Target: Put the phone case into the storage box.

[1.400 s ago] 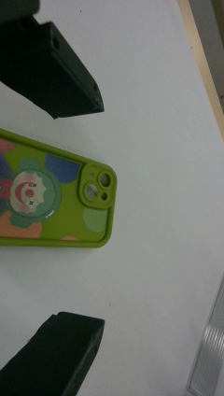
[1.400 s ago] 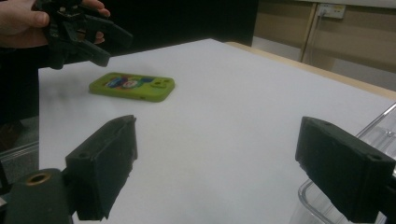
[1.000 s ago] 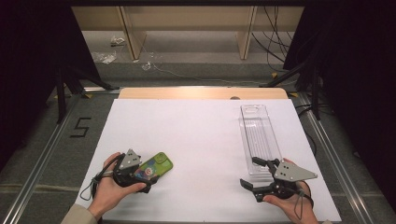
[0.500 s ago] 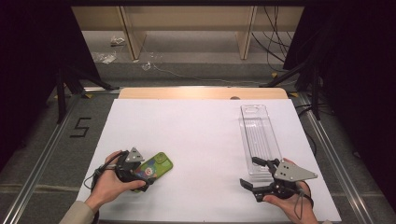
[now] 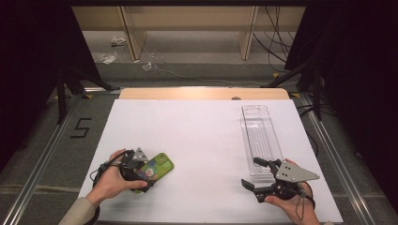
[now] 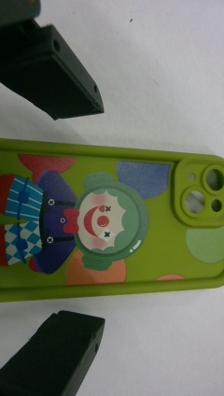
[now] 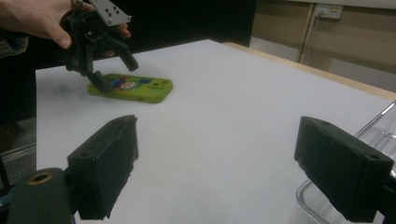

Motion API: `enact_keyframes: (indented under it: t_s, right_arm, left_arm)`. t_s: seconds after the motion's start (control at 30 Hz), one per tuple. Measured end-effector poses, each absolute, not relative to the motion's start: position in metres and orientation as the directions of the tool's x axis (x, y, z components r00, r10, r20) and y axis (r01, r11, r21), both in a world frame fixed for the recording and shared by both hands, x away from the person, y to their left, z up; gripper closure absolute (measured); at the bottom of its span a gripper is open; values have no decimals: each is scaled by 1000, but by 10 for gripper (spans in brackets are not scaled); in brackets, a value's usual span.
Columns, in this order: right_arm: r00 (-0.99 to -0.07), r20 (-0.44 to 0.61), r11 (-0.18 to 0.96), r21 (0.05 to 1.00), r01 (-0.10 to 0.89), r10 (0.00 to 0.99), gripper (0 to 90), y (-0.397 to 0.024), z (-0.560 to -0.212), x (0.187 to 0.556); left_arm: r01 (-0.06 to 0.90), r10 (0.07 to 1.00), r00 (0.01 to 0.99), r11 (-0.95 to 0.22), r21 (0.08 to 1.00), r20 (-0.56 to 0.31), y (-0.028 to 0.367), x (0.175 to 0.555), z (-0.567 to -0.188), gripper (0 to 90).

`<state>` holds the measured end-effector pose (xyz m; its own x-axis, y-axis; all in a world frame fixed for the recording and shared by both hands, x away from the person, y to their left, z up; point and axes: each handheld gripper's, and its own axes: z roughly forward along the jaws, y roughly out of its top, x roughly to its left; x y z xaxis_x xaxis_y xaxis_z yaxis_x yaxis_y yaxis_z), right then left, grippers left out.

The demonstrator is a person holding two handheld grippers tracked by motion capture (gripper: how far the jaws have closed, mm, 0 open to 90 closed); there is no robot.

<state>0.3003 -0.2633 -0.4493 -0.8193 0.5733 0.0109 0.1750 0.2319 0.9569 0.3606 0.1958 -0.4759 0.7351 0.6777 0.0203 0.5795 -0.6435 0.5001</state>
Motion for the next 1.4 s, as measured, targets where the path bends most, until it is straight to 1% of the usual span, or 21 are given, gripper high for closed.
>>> enact_keyframes:
  t_s: [0.33, 0.6, 0.93, 1.33, 1.4]
  right_arm:
    - [-819, 14, 229, 957, 177, 573, 145, -263, -449, 300]
    - [-819, 14, 232, 956, 179, 573, 145, -263, -450, 300]
    - [-819, 16, 231, 956, 181, 574, 147, -263, -450, 300]
    - [-819, 18, 232, 955, 183, 574, 152, -263, -450, 300]
    - [-819, 19, 230, 956, 183, 573, 153, -263, -451, 300]
  left_arm:
    - [588, 670, 742, -665, 460, 20, 194, 362, -479, 19]
    - [605, 672, 740, -666, 435, 0, 196, 365, -482, 40]
    - [610, 669, 743, -662, 436, -22, 198, 367, -483, 39]
    - [607, 666, 745, -661, 441, -27, 199, 367, -483, 43]
    - [608, 667, 745, -660, 441, -29, 199, 367, -482, 61]
